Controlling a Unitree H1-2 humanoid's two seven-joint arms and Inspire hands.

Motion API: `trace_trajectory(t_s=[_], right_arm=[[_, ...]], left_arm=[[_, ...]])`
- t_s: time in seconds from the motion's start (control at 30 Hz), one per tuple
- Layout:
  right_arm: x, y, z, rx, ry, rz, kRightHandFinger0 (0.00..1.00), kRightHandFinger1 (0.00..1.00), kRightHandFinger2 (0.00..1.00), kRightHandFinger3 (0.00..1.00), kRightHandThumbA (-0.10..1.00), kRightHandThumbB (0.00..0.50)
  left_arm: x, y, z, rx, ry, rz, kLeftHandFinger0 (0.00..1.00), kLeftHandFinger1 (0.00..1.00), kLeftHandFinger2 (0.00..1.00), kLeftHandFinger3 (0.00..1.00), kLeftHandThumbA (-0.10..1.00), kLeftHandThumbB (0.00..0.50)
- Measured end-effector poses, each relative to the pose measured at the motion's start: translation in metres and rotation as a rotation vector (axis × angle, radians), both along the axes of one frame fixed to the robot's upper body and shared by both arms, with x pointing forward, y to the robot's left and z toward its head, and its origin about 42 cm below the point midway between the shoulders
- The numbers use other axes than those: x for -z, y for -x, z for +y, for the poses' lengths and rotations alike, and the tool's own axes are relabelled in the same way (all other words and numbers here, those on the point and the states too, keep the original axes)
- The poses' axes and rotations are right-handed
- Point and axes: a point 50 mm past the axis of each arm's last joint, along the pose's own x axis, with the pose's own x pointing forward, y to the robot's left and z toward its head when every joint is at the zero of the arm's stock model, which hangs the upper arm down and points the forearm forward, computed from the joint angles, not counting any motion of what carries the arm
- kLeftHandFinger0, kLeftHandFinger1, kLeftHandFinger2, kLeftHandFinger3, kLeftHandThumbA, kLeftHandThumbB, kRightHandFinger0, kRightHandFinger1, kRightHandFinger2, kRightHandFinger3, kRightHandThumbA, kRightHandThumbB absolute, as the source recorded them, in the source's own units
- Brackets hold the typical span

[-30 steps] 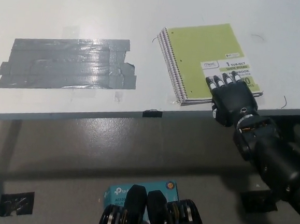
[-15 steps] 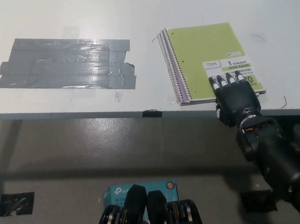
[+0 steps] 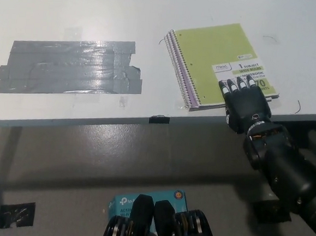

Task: The robot uses its right hand to align two notebooks stacked together until they are fully overlapped

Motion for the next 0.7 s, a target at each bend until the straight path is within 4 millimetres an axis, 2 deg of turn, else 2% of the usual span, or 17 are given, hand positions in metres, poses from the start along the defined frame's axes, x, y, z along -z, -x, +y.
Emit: trace_trajectory(t_s=[0.17, 0.23, 0.33, 0.4, 0.47, 0.57, 0.7], right_arm=[[0.0001, 0.0006, 0.0001, 0.002, -0.001, -0.002, 1.00, 1.00, 1.00, 1.00, 1.00, 0.446], [0.0002, 0.0010, 0.0000, 0.003, -0.004, -0.001, 1.00, 1.00, 1.00, 1.00, 1.00, 0.451], [0.0006, 0.0016, 0.0001, 0.003, -0.006, -0.001, 1.00, 1.00, 1.00, 1.00, 1.00, 0.440], [0.0007, 0.0017, 0.0008, 0.004, -0.007, -0.001, 1.00, 1.00, 1.00, 1.00, 1.00, 0.468], [0.0007, 0.0017, 0.0018, 0.006, -0.009, 0.000, 1.00, 1.00, 1.00, 1.00, 1.00, 0.475], [0.0009, 0.0020, 0.0033, 0.006, -0.012, 0.001, 1.00, 1.00, 1.00, 1.00, 1.00, 0.467], [0.0009, 0.0022, 0.0046, 0.005, -0.014, 0.001, 1.00, 1.00, 1.00, 1.00, 1.00, 0.478]], left_arm=[[0.0002, 0.0001, -0.0008, 0.003, 0.002, 0.001, 0.76, 0.83, 0.80, 1.00, 1.00, 0.500], [0.0003, 0.0002, -0.0013, 0.006, 0.004, 0.002, 0.74, 0.84, 0.82, 1.00, 1.00, 0.500], [0.0004, 0.0003, -0.0017, 0.010, 0.005, 0.002, 0.77, 0.85, 0.81, 1.00, 1.00, 0.500], [0.0006, 0.0003, -0.0023, 0.012, 0.005, 0.003, 0.73, 0.81, 0.80, 1.00, 1.00, 0.500], [0.0007, 0.0004, -0.0028, 0.014, 0.005, 0.004, 0.66, 0.75, 0.79, 1.00, 1.00, 0.500], [0.0009, 0.0005, -0.0033, 0.016, 0.004, 0.004, 0.66, 0.74, 0.78, 1.00, 1.00, 0.500], [0.0010, 0.0005, -0.0037, 0.018, 0.002, 0.004, 0.70, 0.78, 0.80, 1.00, 1.00, 0.500]])
